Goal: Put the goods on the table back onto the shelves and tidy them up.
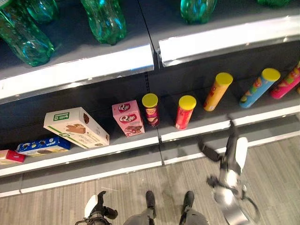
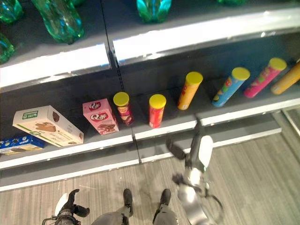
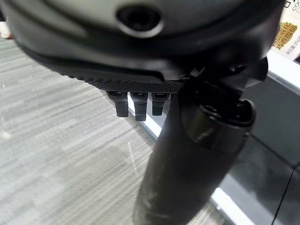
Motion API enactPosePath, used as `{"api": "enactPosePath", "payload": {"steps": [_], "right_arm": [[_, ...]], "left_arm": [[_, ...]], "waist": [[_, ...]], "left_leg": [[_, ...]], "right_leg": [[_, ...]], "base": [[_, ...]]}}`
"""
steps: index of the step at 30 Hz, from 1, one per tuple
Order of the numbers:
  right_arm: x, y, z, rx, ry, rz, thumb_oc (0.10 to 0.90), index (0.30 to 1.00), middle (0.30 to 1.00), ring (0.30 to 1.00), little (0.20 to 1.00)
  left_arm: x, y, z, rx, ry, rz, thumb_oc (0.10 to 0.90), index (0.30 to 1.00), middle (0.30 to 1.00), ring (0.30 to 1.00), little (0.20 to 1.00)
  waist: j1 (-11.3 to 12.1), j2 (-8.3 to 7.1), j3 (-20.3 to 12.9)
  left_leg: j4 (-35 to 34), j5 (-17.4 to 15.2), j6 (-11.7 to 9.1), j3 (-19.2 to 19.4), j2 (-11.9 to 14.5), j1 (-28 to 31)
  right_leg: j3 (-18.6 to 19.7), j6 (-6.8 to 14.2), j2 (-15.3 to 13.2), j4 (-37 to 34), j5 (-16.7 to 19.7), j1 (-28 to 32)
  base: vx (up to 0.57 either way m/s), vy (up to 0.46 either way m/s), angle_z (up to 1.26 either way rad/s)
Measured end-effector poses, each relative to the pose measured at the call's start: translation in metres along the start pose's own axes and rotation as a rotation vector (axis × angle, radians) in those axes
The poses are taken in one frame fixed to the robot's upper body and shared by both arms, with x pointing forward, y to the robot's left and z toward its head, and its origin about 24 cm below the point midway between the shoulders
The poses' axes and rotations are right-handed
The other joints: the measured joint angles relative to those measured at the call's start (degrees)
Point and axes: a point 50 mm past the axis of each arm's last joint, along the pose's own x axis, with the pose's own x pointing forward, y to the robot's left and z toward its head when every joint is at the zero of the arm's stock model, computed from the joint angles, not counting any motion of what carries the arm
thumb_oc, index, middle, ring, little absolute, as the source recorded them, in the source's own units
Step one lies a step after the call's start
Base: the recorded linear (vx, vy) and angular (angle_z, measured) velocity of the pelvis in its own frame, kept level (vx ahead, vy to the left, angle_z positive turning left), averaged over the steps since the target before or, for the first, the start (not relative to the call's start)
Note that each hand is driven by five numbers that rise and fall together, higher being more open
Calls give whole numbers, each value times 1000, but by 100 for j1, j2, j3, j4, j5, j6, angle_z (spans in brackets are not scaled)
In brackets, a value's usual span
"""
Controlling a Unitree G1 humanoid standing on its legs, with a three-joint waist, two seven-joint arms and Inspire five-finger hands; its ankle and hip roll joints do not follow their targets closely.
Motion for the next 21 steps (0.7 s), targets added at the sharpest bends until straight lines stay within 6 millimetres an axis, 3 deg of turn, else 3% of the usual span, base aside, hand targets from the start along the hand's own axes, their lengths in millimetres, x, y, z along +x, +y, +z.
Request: {"api": "enactPosePath", "payload": {"steps": [2, 3, 4, 5, 6, 8, 10, 11, 13, 15, 16, 18, 21], "right_arm": [[-24, 3, -16, -15, 88, 180, 800, 900, 900, 900, 900], [-28, -9, -15, -60, 55, 301, 800, 900, 900, 900, 900], [-27, -28, -8, -107, -18, 409, 800, 900, 900, 900, 900], [-24, -30, -7, -93, -22, 413, 800, 900, 900, 900, 900], [-12, -22, 0, -106, -60, 462, 800, 900, 900, 900, 900], [0, -14, 11, -127, -131, 538, 800, 900, 900, 900, 900], [17, -3, 30, -113, -226, 574, 800, 900, 900, 900, 900], [33, 9, 46, -137, -308, 630, 800, 900, 900, 900, 900], [48, 20, 57, -158, -359, 663, 800, 900, 900, 900, 900], [56, 26, 63, -180, -385, 699, 800, 900, 900, 900, 900], [61, 34, 59, -210, -365, 750, 800, 900, 900, 900, 900], [70, 48, 61, -231, -363, 783, 800, 900, 900, 900, 900], [77, 47, 58, -230, -328, 768, 800, 900, 900, 900, 900]], "left_arm": [[1, 0, 4, 12, -15, -4, 800, 900, 900, 900, 900], [4, 2, 9, 13, -28, -15, 800, 900, 900, 900, 900], [6, 8, 8, 23, -29, -13, 800, 900, 900, 900, 900], [7, 12, 4, 33, -21, -8, 800, 900, 900, 900, 900], [8, 19, -2, 44, -4, -10, 800, 900, 900, 900, 900], [10, 18, 3, 45, -22, -35, 800, 900, 900, 900, 900], [10, 18, 1, 52, -19, -53, 800, 900, 900, 900, 900], [11, 22, 1, 53, -18, -49, 800, 900, 900, 900, 900], [12, 22, 7, 44, -39, -53, 800, 900, 900, 900, 900], [13, 23, 5, 47, -33, -61, 800, 900, 900, 900, 900], [14, 26, 4, 55, -27, -66, 800, 900, 900, 900, 900], [15, 28, 4, 45, -20, -68, 800, 900, 900, 900, 900], [18, 27, 17, 22, -63, -70, 800, 900, 900, 900, 900]], "waist": [[-80, -195, -102], [-98, -280, -117], [-117, -429, -160], [-180, -551, -225], [-228, -725, -231], [-190, -851, -255], [-157, -828, -170], [-74, -816, -4], [198, -728, 211], [275, -705, 282], [383, -767, 406], [360, -822, 450], [465, -776, 499]], "left_leg": [[-56, -13, -20, 82, 70, 79], [-58, -24, -41, 93, 90, 133], [-63, -51, -65, 96, 121, 195], [-68, -62, -78, 97, 155, 193], [-92, -85, -111, 121, 185, 190], [-65, -77, -125, 99, 194, 111], [-63, -17, -120, 97, 178, -34], [-63, -1, -123, 102, 178, -47], [-62, 8, -136, 69, 183, -73], [-60, 22, -109, 70, 180, -75], [-58, 33, -96, -15, 176, -84], [-58, 31, -99, -39, 178, -35], [-59, 30, -101, -73, 187, -46]], "right_leg": [[29, -43, 137, -297, 154, 154], [22, -41, 177, -478, 230, 290], [20, -42, 223, -557, 262, 375], [21, -41, 260, -565, 258, 378], [60, -37, 303, -604, 249, 391], [27, -60, 311, -632, 267, 324], [22, -68, 297, -660, 333, 193], [21, -90, 303, -695, 375, 192], [1, -97, 309, -702, 378, 190], [-10, -113, 309, -703, 390, 191], [-69, -105, 310, -734, 370, 245], [-101, -103, 324, -795, 369, 335], [-120, -94, 332, -795, 359, 339]], "base": [[51, -51, -18], [42, -36, -11], [22, -18, -7], [13, -18, -15], [-19, -18, -10], [-50, -9, 5], [-40, -17, 3], [-15, -30, 4], [-17, -20, 8], [-13, -7, 10], [-6, -11, 20], [2, -5, 12], [9, 1, 5]]}}
